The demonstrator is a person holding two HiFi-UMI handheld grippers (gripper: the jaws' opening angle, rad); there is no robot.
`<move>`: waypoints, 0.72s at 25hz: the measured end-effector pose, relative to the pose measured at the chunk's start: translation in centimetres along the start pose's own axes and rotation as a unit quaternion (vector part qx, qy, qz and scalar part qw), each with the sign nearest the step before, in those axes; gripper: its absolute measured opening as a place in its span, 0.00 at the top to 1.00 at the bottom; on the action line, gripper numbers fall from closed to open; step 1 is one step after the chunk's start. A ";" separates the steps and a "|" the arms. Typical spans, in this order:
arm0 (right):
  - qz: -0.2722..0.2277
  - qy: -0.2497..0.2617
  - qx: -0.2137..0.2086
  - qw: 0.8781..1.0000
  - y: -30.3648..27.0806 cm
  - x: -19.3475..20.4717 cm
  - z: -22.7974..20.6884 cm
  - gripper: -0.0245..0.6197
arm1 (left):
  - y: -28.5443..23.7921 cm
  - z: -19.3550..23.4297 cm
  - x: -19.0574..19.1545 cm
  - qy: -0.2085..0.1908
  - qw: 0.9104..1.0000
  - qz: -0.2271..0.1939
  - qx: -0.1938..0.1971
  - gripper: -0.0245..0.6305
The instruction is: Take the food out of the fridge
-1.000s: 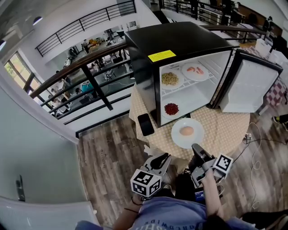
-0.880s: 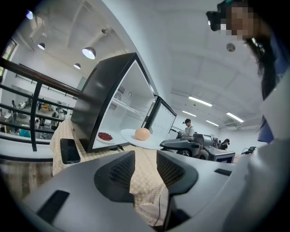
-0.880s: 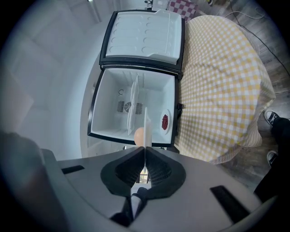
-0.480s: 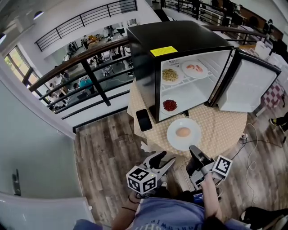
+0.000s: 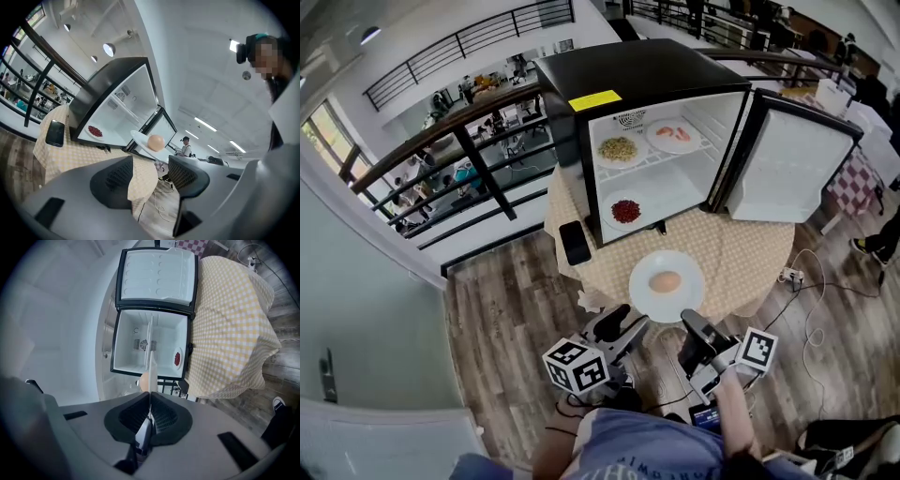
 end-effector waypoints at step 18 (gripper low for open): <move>0.028 0.023 -0.026 0.999 14.4 0.2 -3.1 0.93 | -5.7 -13.0 8.0 -0.006 0.999 0.022 0.047 0.60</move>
Point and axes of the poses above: the fingertips, and each gripper's own axes: y backward along the fingers, z to its left, x out of its underside, the point moved 3 cm from there along y, backward along the fingers, and after that the axes turned 14 degrees about x, right-handed, at the moved point
